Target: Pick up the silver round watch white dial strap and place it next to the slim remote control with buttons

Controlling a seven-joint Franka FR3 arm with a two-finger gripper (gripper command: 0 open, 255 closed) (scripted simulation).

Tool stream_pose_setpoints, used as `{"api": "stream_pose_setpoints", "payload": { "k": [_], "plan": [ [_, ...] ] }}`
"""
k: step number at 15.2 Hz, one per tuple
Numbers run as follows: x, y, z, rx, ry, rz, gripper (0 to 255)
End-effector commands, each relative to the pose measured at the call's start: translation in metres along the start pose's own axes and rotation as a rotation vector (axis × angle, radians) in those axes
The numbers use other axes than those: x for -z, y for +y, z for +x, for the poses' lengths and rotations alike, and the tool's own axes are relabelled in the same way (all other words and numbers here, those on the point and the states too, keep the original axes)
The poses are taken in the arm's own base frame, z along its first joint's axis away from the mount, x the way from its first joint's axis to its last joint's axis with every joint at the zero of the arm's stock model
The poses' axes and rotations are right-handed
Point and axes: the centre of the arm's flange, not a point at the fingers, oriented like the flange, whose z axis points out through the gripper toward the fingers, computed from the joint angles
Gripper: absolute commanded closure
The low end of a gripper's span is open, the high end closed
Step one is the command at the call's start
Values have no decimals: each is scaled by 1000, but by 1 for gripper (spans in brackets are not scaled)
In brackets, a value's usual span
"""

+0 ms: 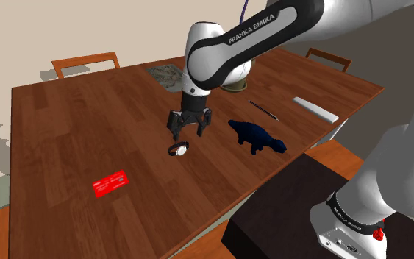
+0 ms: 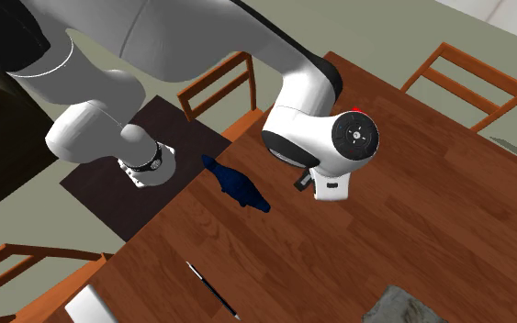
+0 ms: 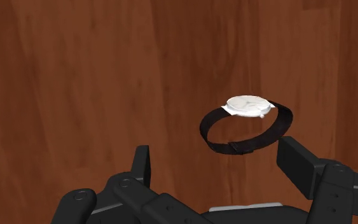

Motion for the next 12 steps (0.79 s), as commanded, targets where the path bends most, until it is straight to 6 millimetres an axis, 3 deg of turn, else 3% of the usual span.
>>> {"api": "stream_pose_setpoints", "payload": {
  "k": [1,9,10,12],
  "plan": [
    [-9,0,-1,0,0,0,0],
    [-9,0,-1,0,0,0,0],
    [-9,0,-1,0,0,0,255],
    [-9,0,-1,0,0,0,255]
  ]
}}
